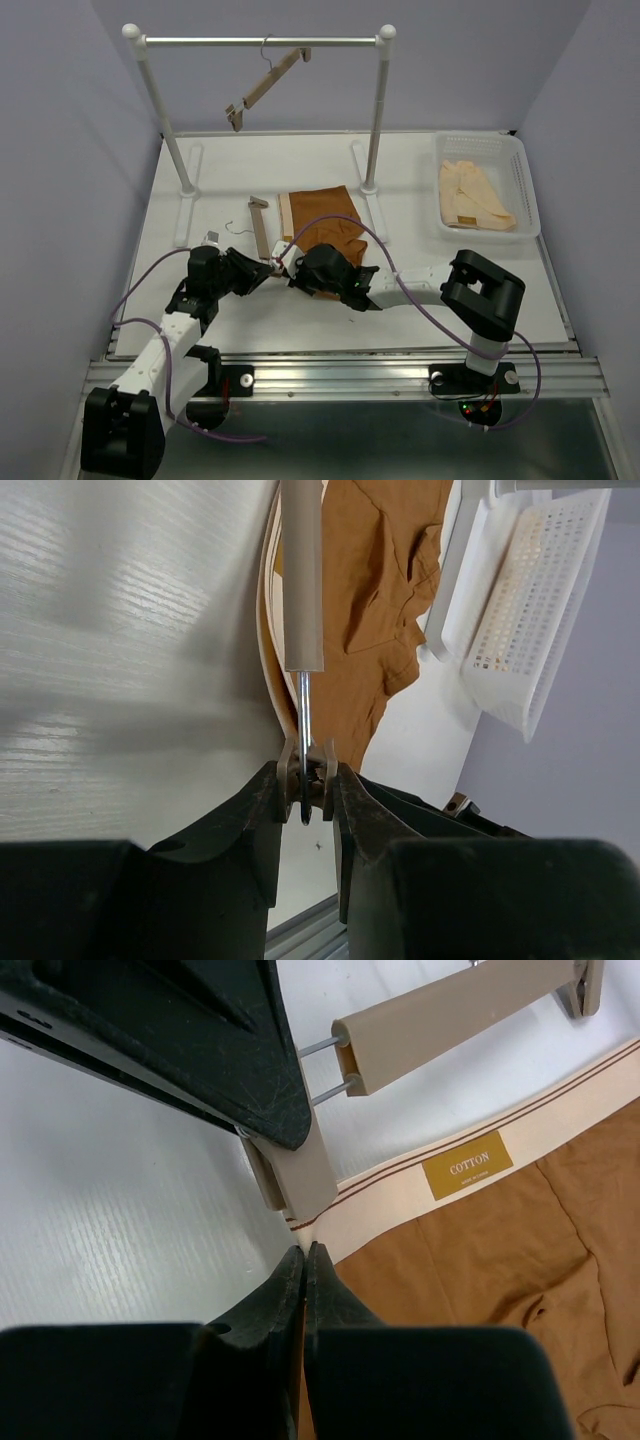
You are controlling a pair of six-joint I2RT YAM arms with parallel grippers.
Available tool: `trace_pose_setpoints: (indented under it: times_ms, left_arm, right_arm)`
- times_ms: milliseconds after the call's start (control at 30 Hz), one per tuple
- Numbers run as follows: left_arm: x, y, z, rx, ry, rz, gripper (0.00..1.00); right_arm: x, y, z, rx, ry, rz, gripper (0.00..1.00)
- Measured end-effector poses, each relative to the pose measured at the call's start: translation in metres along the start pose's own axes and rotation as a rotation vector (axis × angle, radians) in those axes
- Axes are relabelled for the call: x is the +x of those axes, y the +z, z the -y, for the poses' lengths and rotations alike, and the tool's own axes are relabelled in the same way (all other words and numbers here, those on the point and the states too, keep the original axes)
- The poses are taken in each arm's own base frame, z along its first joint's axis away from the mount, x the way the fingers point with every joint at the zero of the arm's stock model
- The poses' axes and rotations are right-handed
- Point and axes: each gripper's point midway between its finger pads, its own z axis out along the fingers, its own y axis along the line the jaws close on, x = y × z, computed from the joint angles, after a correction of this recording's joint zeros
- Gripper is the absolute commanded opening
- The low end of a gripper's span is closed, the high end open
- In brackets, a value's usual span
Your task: Clip the underwear to the hanger
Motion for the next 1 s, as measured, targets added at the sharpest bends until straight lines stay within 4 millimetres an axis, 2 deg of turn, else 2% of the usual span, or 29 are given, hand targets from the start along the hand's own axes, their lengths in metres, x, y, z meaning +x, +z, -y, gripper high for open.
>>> trace_pose_setpoints:
  times_ms: [300, 733, 1000]
  left_arm:
    - [-0.0001, 0.0021, -0.0004, -0.005, -0.006, -0.009, 0.0]
    - [0.002, 0.0058, -0.0003, -0.003, -0.012, -0.031, 0.0]
    - [-0.0018, 0.0016, 0.0068, -0.008, -0.007, -0.023, 0.0]
  right_arm:
    - [-0.002, 0.0002, 0.0027, 0.017, -0.003, 0.007, 0.01]
    - [-0.0039, 0.0, -0.0038, 0.006, -0.041, 0.009, 0.01]
    - [-0.0044, -0.0007, -0.0021, 0.041, -0.052, 0.003, 0.01]
